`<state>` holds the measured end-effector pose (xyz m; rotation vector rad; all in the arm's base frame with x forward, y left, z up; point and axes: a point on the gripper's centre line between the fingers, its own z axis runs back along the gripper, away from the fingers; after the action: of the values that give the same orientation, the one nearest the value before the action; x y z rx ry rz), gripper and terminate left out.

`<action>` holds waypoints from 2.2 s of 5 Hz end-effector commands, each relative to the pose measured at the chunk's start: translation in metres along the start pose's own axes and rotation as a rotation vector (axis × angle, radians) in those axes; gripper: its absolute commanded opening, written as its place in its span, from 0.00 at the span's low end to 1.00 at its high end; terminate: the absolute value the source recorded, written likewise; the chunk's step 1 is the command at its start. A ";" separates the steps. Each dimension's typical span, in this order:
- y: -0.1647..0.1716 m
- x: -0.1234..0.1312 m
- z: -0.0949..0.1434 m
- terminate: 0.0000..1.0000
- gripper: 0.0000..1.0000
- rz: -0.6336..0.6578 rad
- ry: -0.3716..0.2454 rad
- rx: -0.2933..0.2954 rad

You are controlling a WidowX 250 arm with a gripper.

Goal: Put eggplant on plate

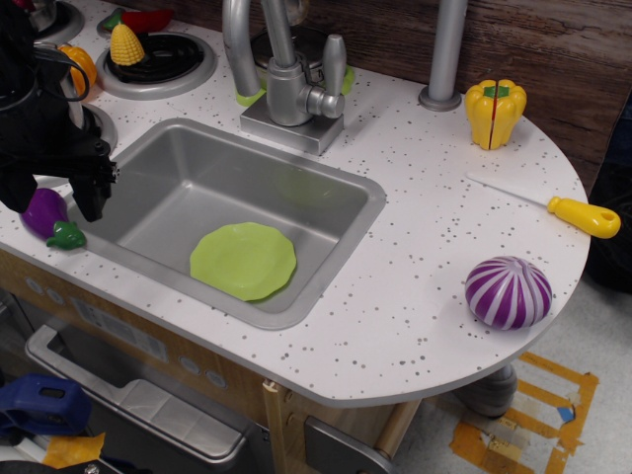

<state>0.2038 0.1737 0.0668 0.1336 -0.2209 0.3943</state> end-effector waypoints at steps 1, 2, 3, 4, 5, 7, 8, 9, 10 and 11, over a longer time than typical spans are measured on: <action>0.000 0.000 0.000 0.00 1.00 0.000 0.000 0.000; 0.013 0.012 -0.001 0.00 1.00 0.106 0.017 0.018; 0.021 0.022 -0.003 0.00 1.00 0.173 0.010 0.065; 0.031 0.031 -0.006 0.00 1.00 0.250 0.000 0.119; 0.043 0.038 -0.011 0.00 1.00 0.267 -0.024 0.122; 0.070 0.048 -0.024 0.00 1.00 0.279 -0.025 0.078; 0.079 0.049 -0.034 0.00 1.00 0.253 -0.029 0.053; 0.078 0.047 -0.043 0.00 1.00 0.243 -0.015 0.024; 0.075 0.043 -0.052 0.00 1.00 0.238 -0.011 0.004; 0.074 0.040 -0.058 0.00 1.00 0.233 -0.003 -0.014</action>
<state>0.2259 0.2569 0.0132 0.0584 -0.2221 0.6098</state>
